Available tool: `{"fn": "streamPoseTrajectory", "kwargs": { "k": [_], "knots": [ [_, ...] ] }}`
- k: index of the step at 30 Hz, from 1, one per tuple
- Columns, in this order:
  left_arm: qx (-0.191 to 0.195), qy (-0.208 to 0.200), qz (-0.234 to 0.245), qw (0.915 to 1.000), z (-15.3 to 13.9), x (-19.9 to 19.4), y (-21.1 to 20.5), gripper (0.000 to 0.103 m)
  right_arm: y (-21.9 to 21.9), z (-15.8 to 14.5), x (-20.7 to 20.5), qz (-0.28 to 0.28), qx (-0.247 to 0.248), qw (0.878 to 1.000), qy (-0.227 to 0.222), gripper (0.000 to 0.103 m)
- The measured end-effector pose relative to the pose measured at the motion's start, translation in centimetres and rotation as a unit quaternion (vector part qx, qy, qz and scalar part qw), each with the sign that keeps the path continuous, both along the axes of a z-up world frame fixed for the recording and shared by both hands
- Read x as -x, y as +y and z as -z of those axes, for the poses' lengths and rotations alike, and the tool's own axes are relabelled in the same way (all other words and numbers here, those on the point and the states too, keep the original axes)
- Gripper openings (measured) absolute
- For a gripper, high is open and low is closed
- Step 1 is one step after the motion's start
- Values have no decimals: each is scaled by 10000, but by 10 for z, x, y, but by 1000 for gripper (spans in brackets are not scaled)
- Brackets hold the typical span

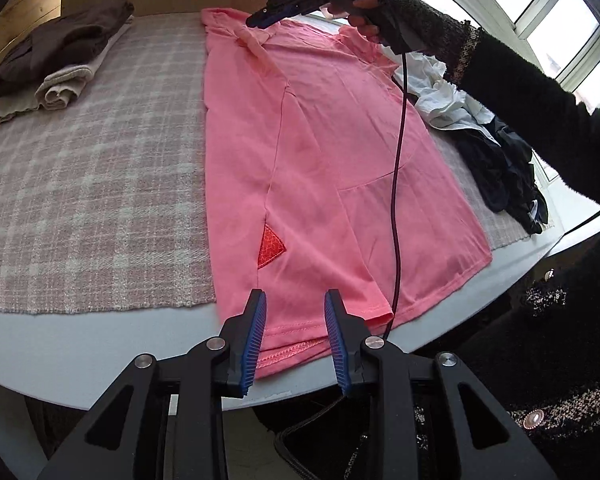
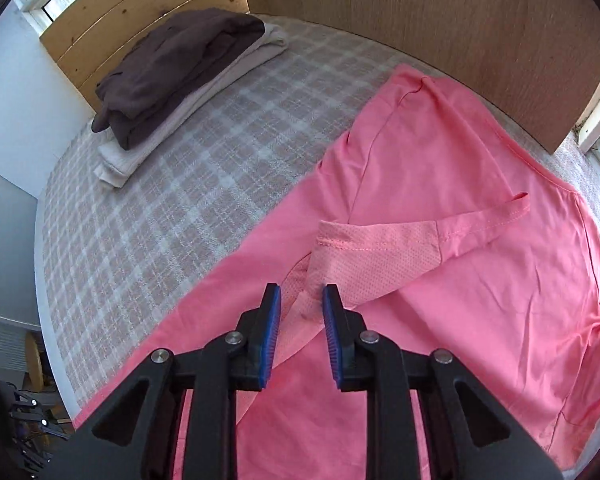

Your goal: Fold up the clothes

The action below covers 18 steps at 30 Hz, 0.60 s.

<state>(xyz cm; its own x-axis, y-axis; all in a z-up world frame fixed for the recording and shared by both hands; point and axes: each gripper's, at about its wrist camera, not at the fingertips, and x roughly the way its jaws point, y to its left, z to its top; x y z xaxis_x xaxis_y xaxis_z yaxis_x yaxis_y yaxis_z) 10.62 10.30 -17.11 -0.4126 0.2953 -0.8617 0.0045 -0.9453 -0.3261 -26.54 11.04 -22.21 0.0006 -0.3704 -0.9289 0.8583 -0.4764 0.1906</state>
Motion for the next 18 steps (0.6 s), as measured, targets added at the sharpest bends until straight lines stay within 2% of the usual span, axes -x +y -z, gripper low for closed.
{"fn": "streamPoseTrajectory", "kwargs": {
  "k": [1, 5, 8, 10, 12, 13, 17, 18],
  "knots": [
    [-104, -41, 82, 9999, 5, 5, 2, 28, 3, 6, 3, 92, -111, 9999, 12, 22],
    [-307, -387, 175, 9986, 16, -3, 6, 28, 38, 0, 27, 603, -444, 9970, 173, 23],
    [-201, -616, 216, 9977, -2, -37, 4, 28, 71, -33, 40, 902, -344, 9947, 347, 23],
    [-122, -708, 194, 9972, -23, -56, -3, 28, 77, -54, 43, 875, -270, 9949, 415, 24],
    [135, -714, 194, 9972, -48, -60, -15, 30, 78, -74, 45, 825, -205, 9950, 524, 26],
    [257, -625, 208, 9975, -61, -54, -23, 30, 73, -82, 46, 787, -155, 9953, 551, 28],
    [125, 26, 328, 9994, -104, -4, -54, 31, 48, -109, 58, 770, 165, 9958, 472, 31],
    [221, 194, 370, 9989, -111, 14, -58, 32, 42, -115, 62, 778, 227, 9953, 526, 31]
  ]
}}
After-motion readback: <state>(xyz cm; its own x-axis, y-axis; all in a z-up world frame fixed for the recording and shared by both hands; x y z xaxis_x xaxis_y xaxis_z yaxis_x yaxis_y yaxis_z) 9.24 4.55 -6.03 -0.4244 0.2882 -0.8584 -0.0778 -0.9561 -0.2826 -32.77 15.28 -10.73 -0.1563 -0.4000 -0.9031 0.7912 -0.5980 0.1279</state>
